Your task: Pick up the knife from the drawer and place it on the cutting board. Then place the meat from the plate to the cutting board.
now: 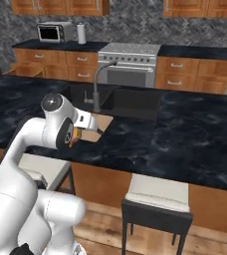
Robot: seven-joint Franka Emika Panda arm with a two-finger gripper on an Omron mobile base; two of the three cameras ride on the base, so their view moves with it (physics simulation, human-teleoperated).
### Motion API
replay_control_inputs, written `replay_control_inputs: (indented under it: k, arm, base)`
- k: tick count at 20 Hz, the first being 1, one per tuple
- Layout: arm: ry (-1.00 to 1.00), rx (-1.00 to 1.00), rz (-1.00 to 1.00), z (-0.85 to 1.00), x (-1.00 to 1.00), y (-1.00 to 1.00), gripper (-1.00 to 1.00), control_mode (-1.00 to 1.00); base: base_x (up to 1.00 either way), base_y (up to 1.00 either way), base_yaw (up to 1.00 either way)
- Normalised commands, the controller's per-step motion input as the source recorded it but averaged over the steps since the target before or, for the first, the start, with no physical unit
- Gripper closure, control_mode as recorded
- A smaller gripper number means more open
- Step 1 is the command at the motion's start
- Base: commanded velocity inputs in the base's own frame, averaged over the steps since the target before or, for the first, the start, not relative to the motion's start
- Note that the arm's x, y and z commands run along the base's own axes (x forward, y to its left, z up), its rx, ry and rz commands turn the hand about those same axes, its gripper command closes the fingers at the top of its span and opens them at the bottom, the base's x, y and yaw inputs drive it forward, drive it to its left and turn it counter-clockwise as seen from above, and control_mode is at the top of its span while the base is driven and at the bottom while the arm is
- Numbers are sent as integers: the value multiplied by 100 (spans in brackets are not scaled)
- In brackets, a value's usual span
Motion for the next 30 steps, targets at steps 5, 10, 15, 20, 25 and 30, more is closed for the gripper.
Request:
replay_control_inputs:
  k: [5, 10, 15, 20, 25, 30]
  arm:
    - [0, 0, 0, 0, 0, 0, 100, 100]
    - [0, 0, 0, 0, 0, 0, 100, 100]
    - [0, 0, 0, 0, 0, 0, 100, 100]
    - [0, 0, 0, 0, 0, 0, 100, 100]
    - [0, 0, 0, 0, 0, 0, 100, 100]
    - [0, 0, 0, 0, 0, 0, 100, 100]
  base:
    - [100, 15, -2]
    - [100, 8, -4]
    - [98, 56, -4]
    - [79, 73, -5]
    - [74, 76, -16]
    - [56, 79, -10]
